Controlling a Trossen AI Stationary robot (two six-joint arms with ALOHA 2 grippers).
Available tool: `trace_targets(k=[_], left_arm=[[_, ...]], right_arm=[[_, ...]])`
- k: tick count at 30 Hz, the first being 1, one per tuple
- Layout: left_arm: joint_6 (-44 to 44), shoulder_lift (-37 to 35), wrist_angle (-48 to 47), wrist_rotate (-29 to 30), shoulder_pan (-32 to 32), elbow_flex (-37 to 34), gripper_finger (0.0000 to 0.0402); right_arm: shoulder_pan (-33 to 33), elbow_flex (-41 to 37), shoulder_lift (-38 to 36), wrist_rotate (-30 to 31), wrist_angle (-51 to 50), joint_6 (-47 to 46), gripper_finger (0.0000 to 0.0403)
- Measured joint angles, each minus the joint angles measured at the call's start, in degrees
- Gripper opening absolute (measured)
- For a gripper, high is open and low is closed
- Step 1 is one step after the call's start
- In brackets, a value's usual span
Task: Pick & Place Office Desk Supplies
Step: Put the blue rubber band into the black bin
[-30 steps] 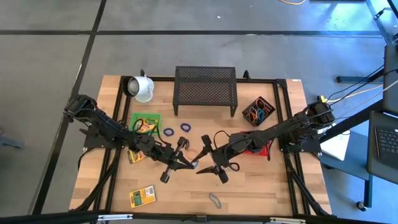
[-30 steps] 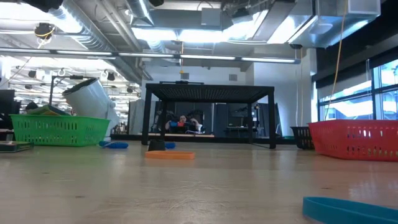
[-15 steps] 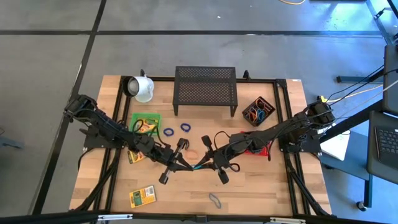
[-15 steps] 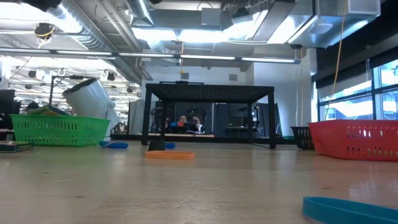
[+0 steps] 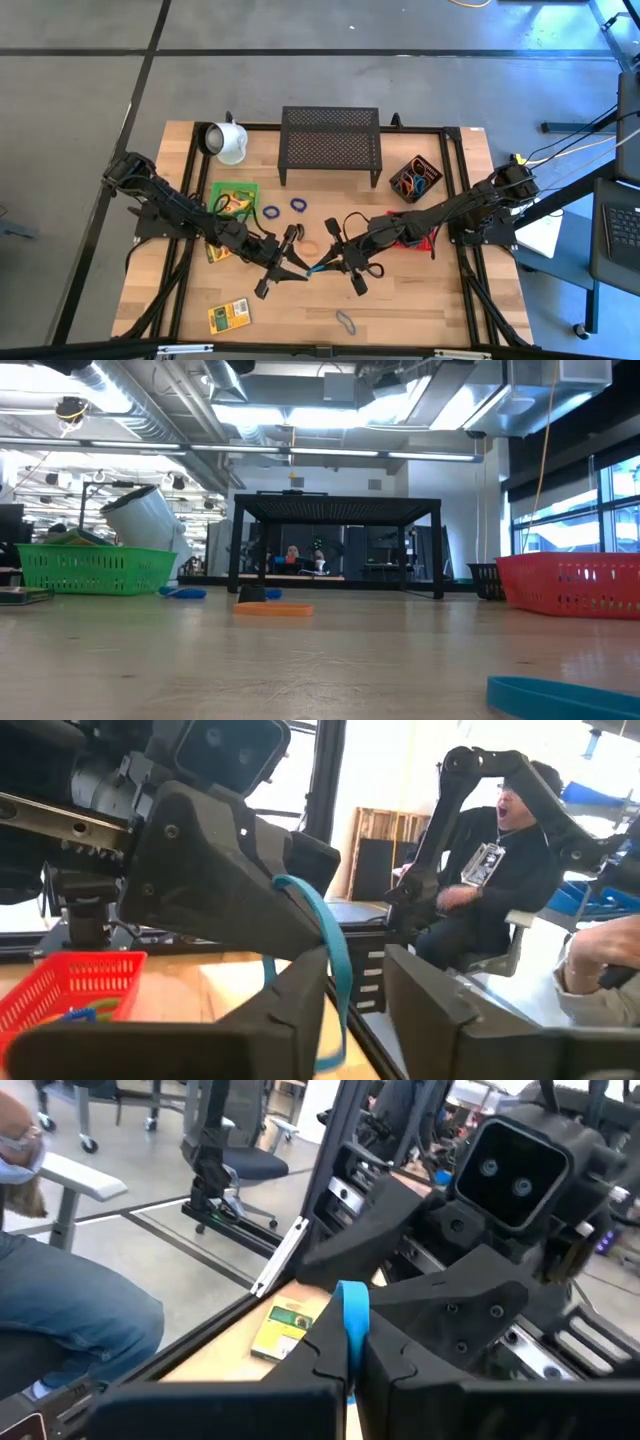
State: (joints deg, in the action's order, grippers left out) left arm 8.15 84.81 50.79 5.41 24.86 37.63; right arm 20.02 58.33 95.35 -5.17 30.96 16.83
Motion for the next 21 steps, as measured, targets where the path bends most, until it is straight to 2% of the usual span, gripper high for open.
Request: trace_targets(k=[5,9,13,17,21], left_arm=[[0.2,0.0,-2.5,0.6,0.4,0.0,0.0148],[2.4,0.0,-5.6,2.8,0.3,-0.1,0.0159],[3.4,0.2,-9.1,9.8,0.1,-0.1,0.0155],[3.3,0.1,-11.2,18.2,0.2,0.1,0.0154],[3.2,0.1,-11.3,22.2,0.1,0.1,0.0157]], right_arm=[[-0.2,0.0,0.0,5.7,-3.5,-3.9,0.0003],[-0.7,0.0,-1.0,8.8,-9.3,-6.0,0.0003],[-1.2,0.1,-3.8,10.7,-19.2,-9.0,0.0003],[-1.3,0.1,-8.8,17.1,-32.2,-15.3,0.0003],[-1.4,0.1,-14.5,22.9,-46.2,-21.0,0.0003]])
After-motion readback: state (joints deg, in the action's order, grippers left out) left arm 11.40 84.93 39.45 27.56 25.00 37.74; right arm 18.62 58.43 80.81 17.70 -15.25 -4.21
